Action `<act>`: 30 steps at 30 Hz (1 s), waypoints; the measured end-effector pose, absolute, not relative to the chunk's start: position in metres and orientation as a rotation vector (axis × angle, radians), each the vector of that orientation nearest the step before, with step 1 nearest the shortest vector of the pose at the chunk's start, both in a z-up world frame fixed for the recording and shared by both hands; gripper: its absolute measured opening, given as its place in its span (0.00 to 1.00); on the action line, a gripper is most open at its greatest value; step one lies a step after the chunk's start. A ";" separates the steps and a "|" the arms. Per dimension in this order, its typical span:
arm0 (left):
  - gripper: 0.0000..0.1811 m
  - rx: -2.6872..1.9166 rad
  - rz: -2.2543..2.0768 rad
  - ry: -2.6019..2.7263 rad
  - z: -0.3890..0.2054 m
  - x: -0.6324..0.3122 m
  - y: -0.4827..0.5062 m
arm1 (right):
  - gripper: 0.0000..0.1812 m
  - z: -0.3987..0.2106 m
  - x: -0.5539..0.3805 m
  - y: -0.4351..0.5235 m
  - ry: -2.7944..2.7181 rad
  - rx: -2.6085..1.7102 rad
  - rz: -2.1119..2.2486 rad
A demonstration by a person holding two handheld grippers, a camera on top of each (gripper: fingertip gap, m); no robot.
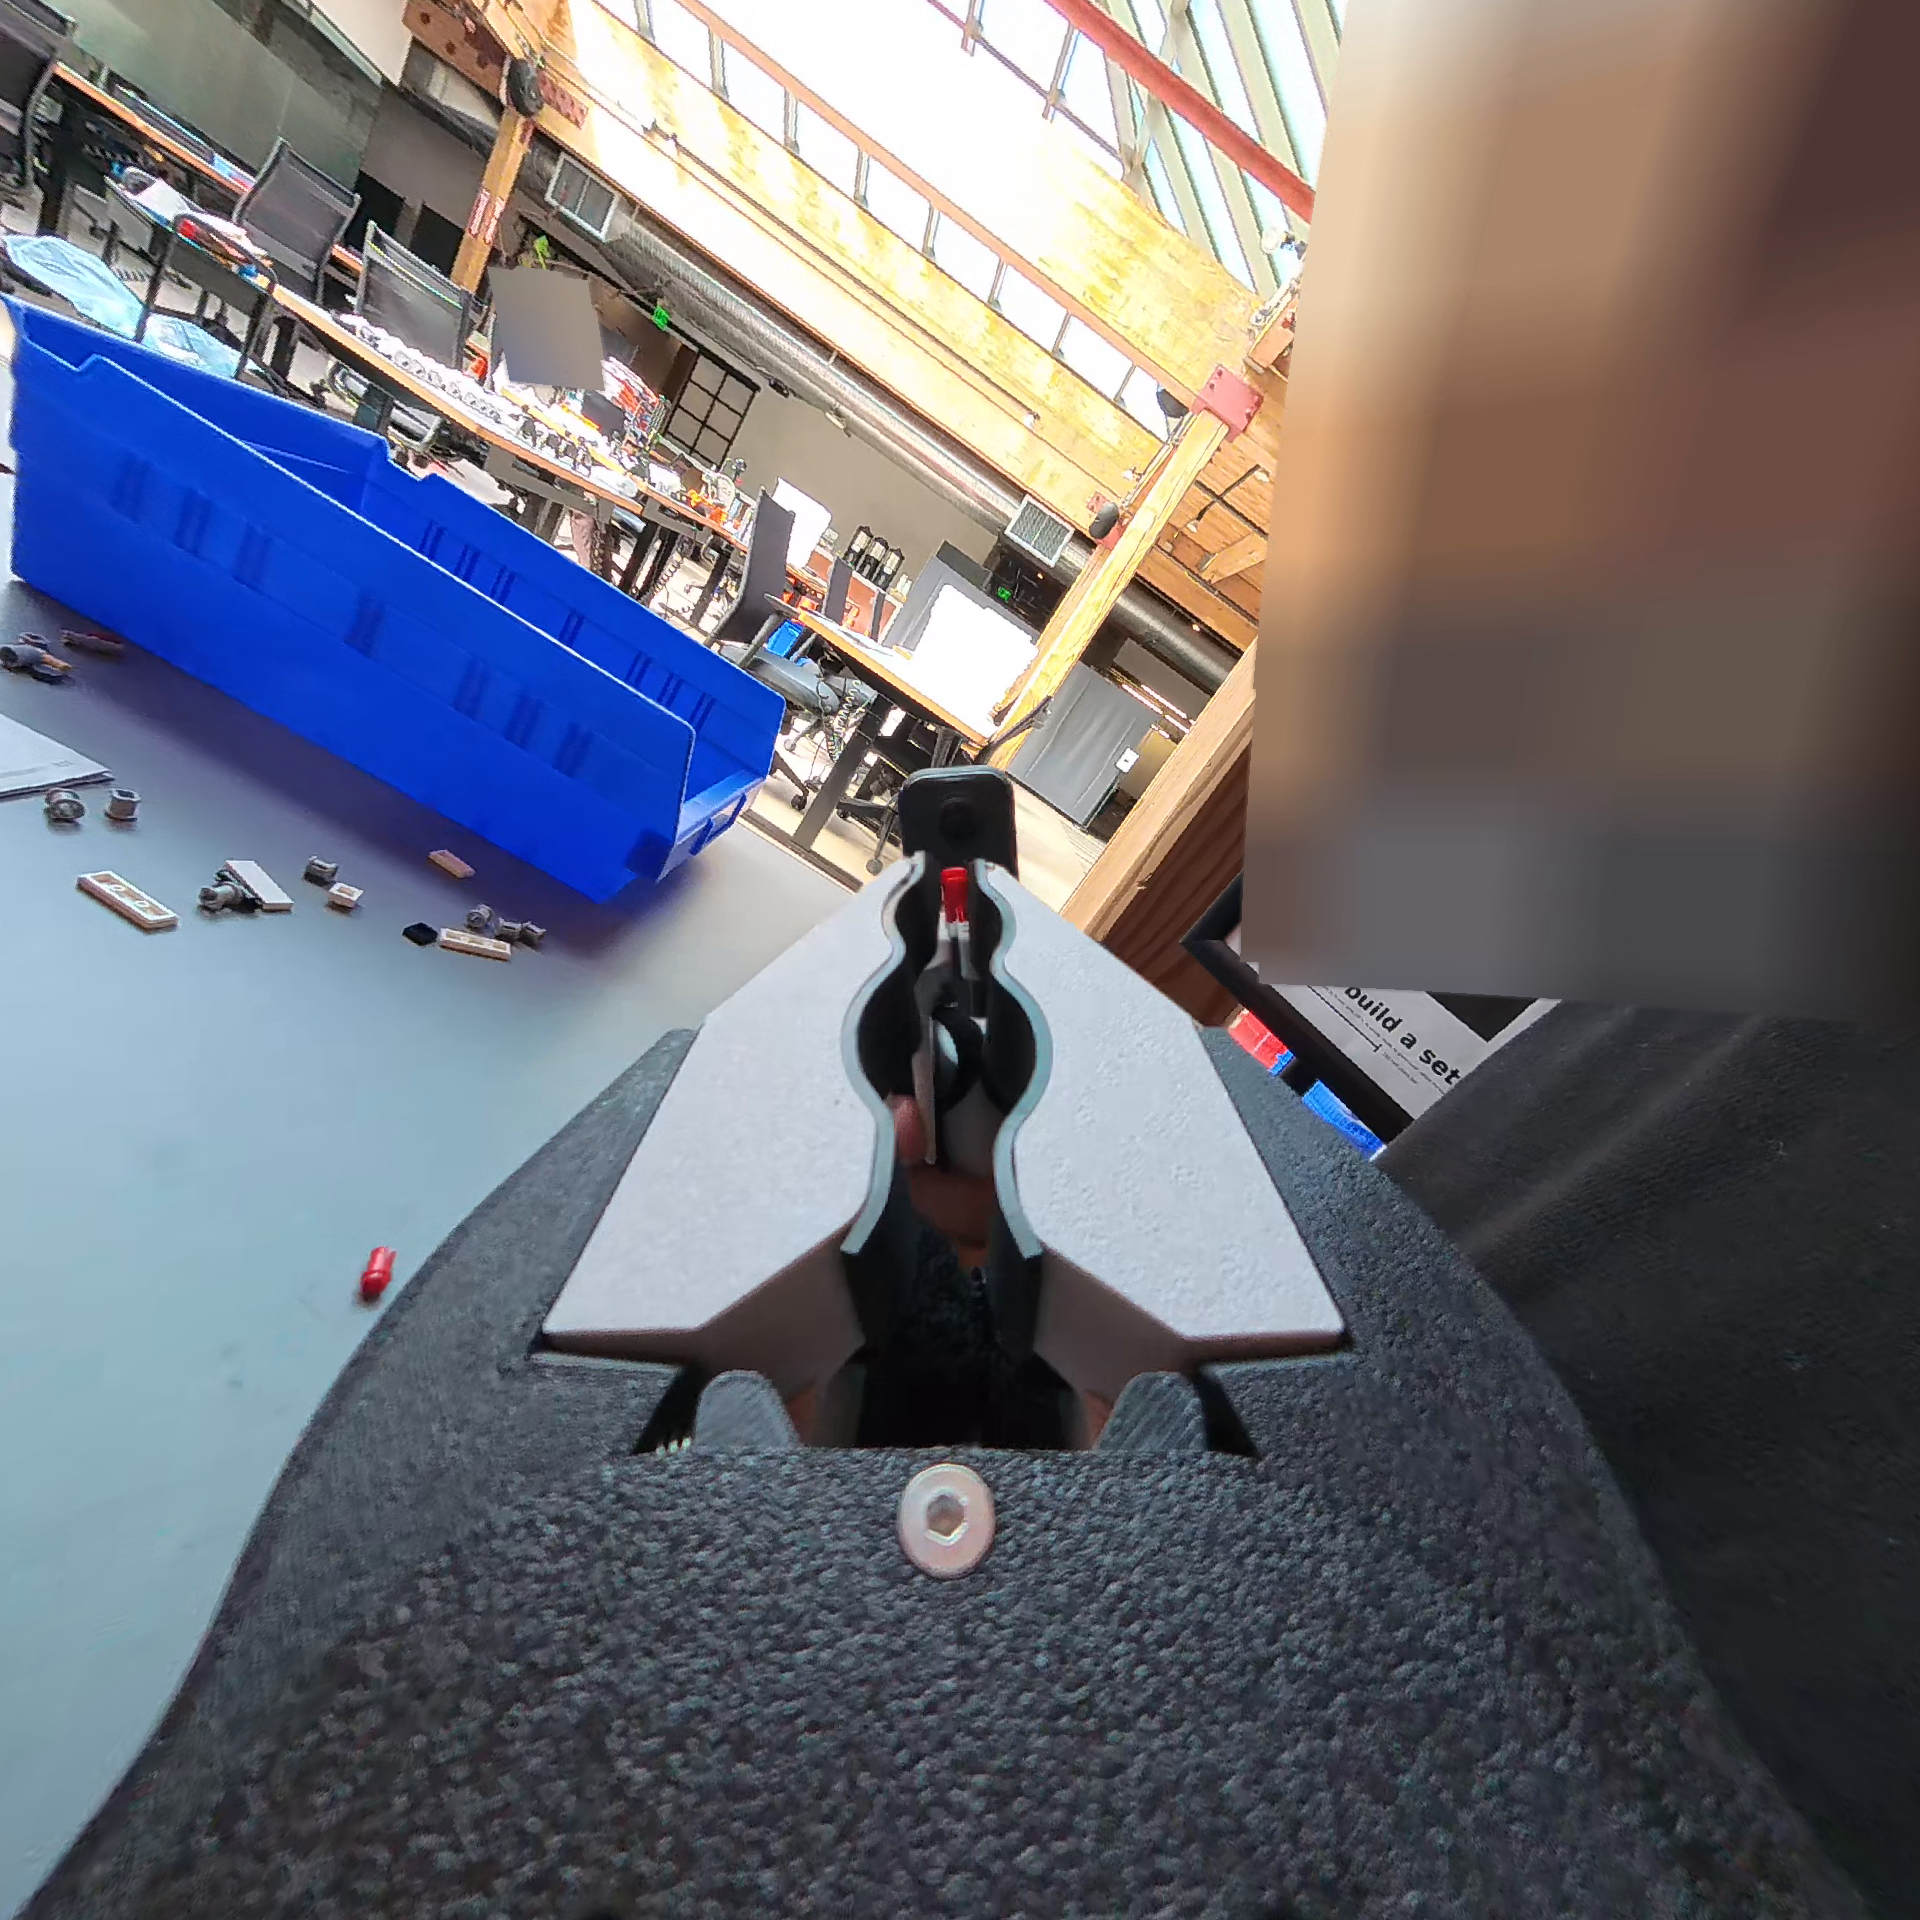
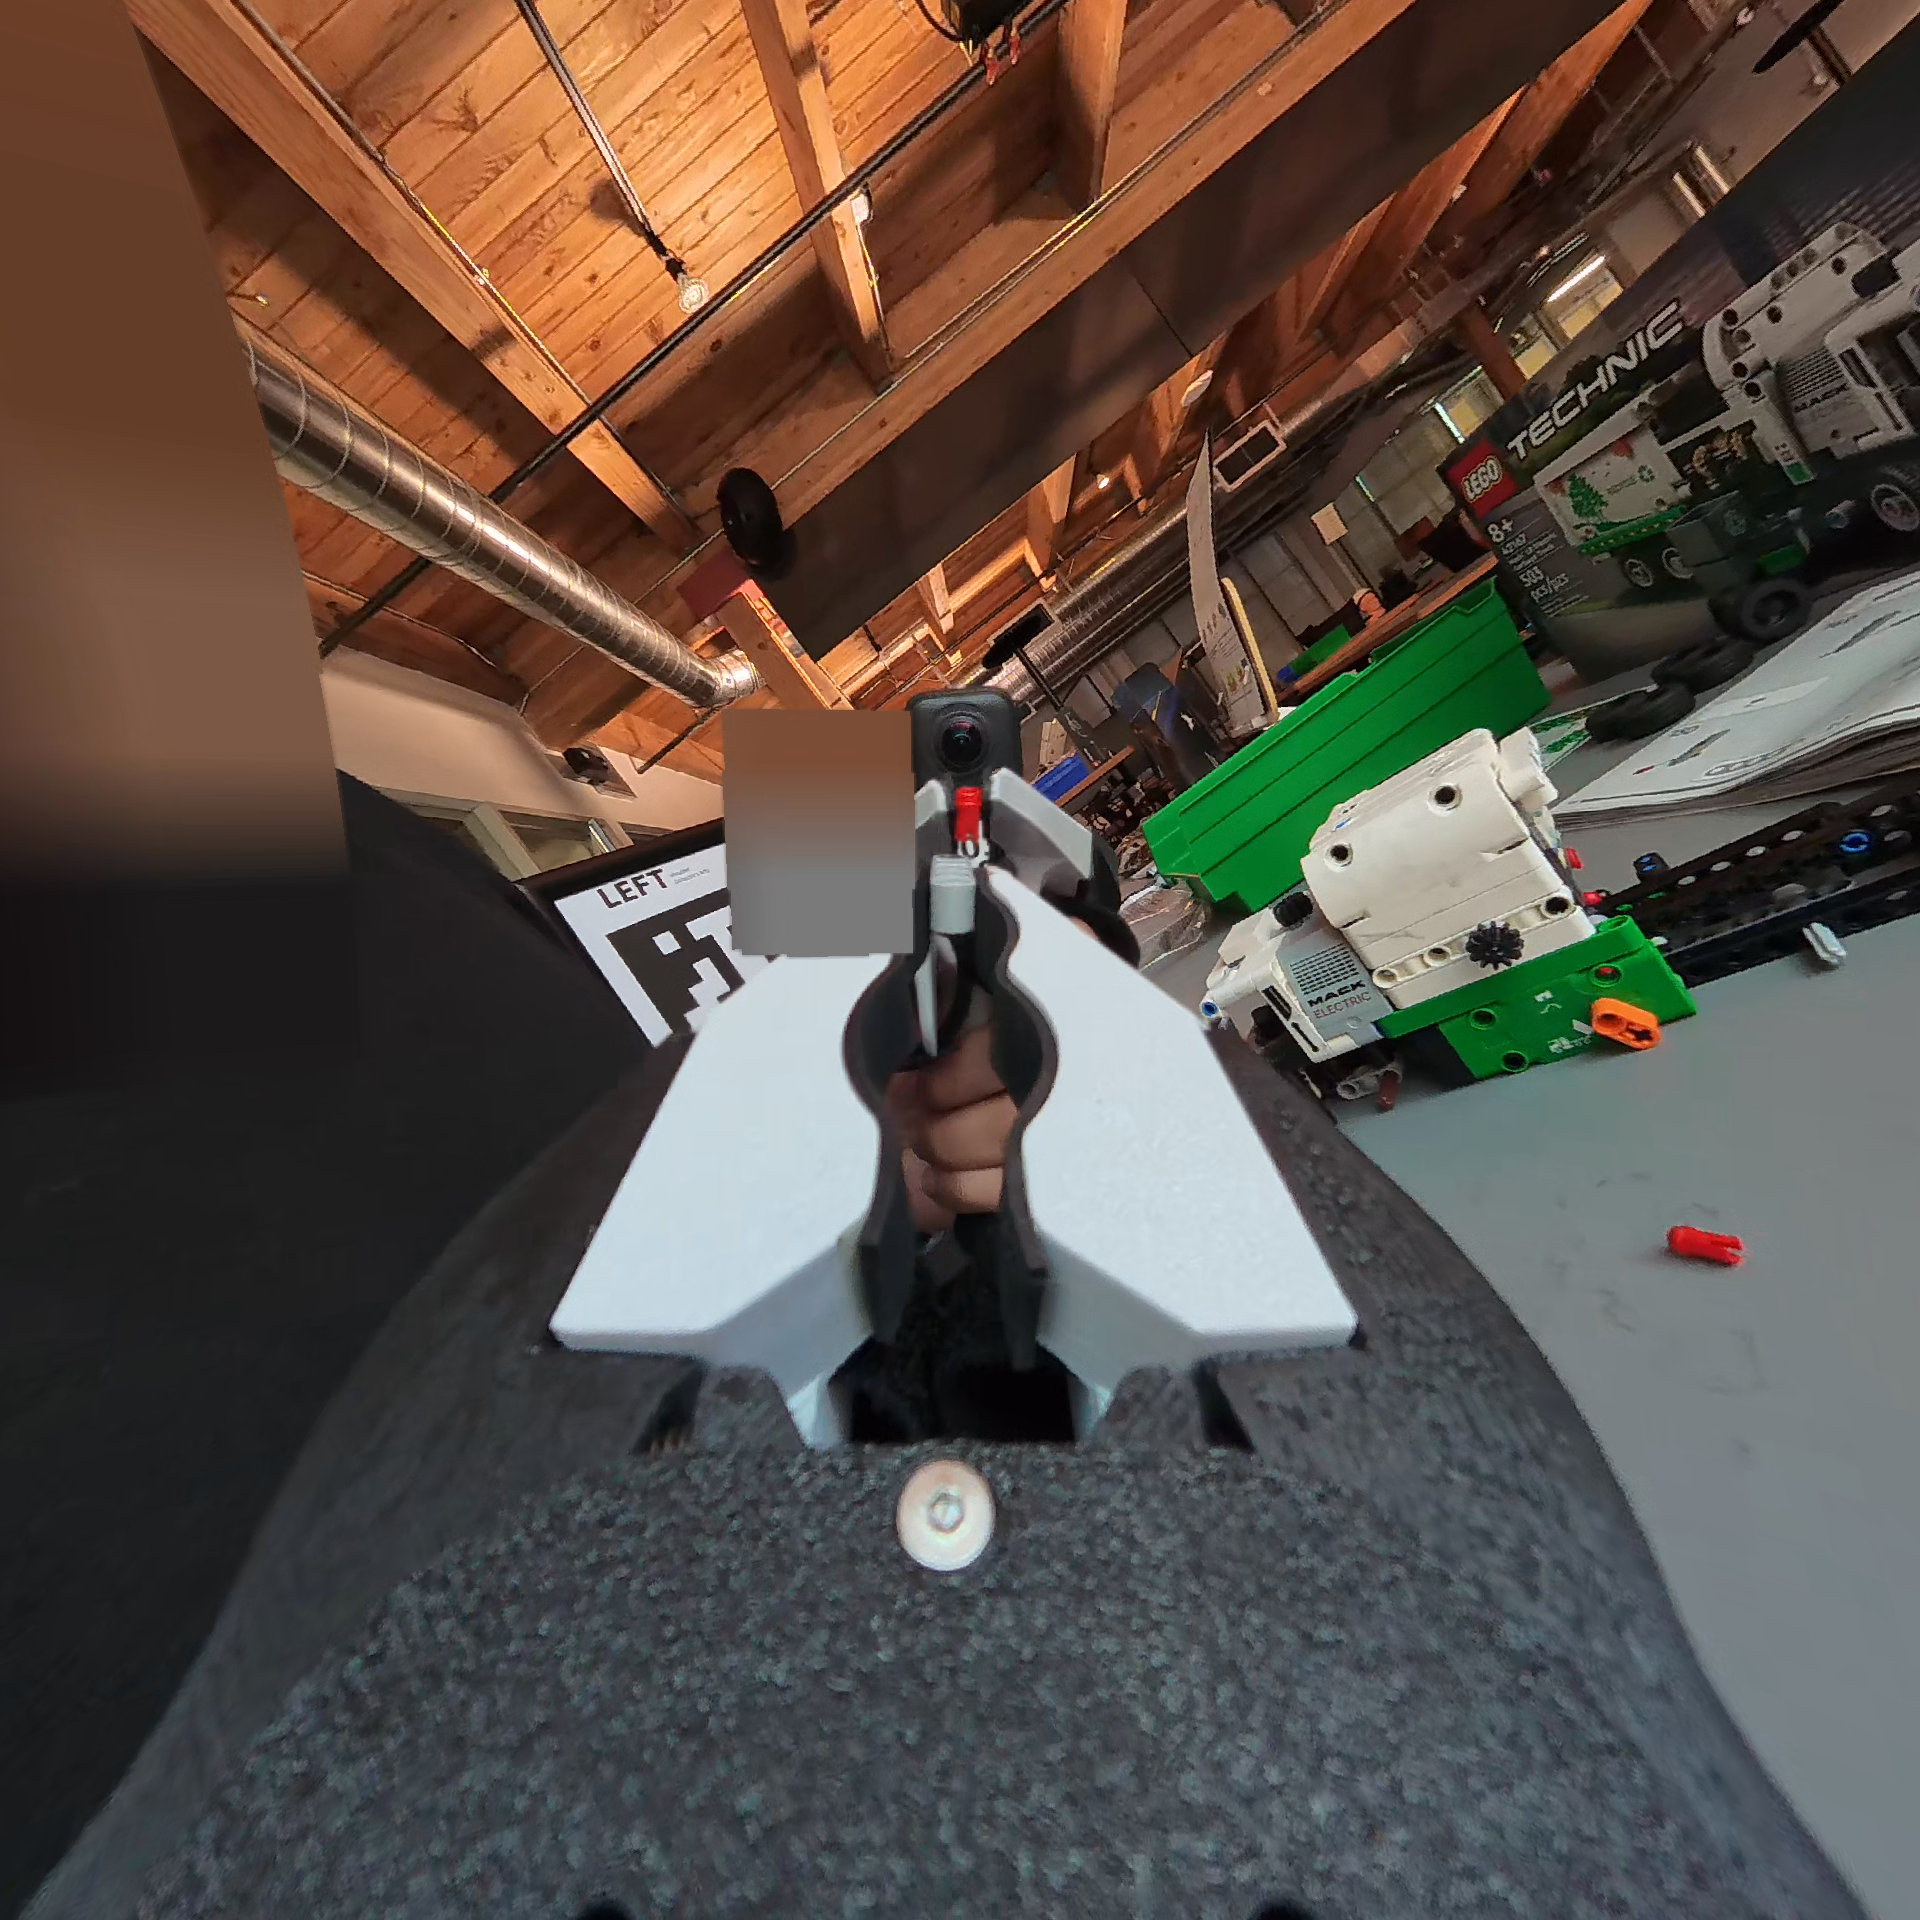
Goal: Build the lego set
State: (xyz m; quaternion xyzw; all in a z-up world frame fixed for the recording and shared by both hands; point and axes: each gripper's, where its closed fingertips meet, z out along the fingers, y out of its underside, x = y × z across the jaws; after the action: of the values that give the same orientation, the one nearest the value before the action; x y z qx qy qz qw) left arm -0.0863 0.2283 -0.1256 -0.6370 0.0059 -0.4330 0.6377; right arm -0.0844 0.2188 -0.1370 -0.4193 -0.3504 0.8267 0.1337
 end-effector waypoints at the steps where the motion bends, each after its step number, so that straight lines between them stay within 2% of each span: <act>1: 0.02 -1.455 -0.986 0.011 -0.126 -0.087 0.229 | 0.03 -0.136 -0.084 0.218 -1.007 -1.208 2.405; 19: 0.02 -1.451 -0.995 -0.003 -0.131 -0.080 0.230 | 0.04 -0.140 -0.088 0.217 -0.983 -1.240 2.440; 30: 0.02 -1.630 -0.848 0.102 -0.145 -0.083 0.231 | 0.04 -0.151 -0.092 0.218 -1.058 -1.306 2.341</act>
State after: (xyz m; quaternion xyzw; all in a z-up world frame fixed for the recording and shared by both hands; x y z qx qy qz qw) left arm -0.0834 0.2305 -0.1452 -0.7048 0.0440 -0.3668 0.6056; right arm -0.0923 0.2184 -0.1515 -0.4493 -0.3639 0.8056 0.1295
